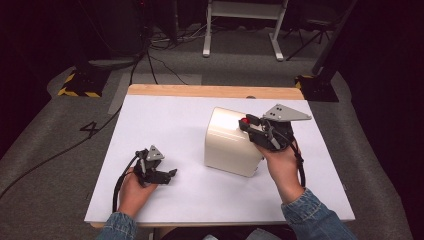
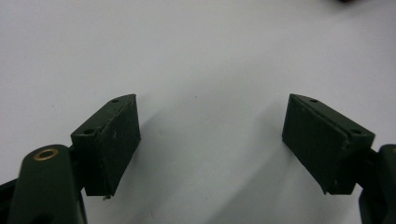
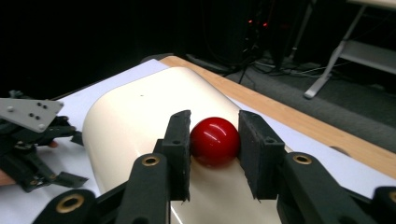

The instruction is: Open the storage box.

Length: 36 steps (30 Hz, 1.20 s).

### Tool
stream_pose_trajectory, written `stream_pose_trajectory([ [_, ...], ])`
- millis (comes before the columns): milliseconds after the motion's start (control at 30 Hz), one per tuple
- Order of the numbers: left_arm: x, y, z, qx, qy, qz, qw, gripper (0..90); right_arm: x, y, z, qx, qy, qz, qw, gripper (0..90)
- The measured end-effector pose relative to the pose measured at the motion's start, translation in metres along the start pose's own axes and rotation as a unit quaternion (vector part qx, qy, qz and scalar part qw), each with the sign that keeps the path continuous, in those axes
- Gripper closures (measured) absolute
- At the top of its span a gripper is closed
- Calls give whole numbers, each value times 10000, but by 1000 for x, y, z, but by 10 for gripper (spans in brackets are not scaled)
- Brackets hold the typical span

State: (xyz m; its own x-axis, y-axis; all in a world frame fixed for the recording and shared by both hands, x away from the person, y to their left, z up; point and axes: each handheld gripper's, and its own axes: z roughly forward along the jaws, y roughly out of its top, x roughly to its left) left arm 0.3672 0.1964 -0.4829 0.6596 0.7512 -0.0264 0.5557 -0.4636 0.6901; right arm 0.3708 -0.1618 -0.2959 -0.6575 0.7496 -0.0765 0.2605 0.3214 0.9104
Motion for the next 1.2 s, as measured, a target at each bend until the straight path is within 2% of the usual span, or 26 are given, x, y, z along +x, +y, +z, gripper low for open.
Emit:
stream_pose_trajectory([
  [67, 0, 0, 0, 0, 2, 1, 10000, 193, -1, -1, 1, -25, -41, 28, 10000, 656],
  [167, 0, 0, 0, 0, 2, 2, 10000, 194, -7, -2, 3, -30, 67, 125, 9999, 647],
  [267, 0, 0, 0, 1, 1, 4, 10000, 193, -11, -1, 2, -107, 31, 152, 9998, 578],
  [400, 0, 0, 0, -5, 9, 5, 10000, 194, -19, 1, -7, -304, 197, 174, 9992, 553],
  [533, 0, 0, 0, -8, 2, -6, 10000, 193, -27, 0, -18, -344, 292, 182, 9988, 530],
  [667, 0, 0, 0, 9, -13, -5, 10000, 193, -37, -5, -36, -336, 443, 83, 9984, 508],
  [767, 0, 1, 0, 9, -13, -8, 10000, 193, -45, -12, -49, -218, 553, 42, 9982, 507],
  [933, 0, 1, 0, 2, -7, 2, 10000, 193, -59, -31, -68, -276, 751, 55, 9968, 506],
  [1033, 0, 1, 0, 4, -7, 3, 10000, 193, -68, -43, -76, -220, 721, 43, 9971, 502],
  [1200, 0, 1, 0, 3, -8, 3, 10000, 193, -80, -62, -79, -25, 636, 105, 9979, 490],
])
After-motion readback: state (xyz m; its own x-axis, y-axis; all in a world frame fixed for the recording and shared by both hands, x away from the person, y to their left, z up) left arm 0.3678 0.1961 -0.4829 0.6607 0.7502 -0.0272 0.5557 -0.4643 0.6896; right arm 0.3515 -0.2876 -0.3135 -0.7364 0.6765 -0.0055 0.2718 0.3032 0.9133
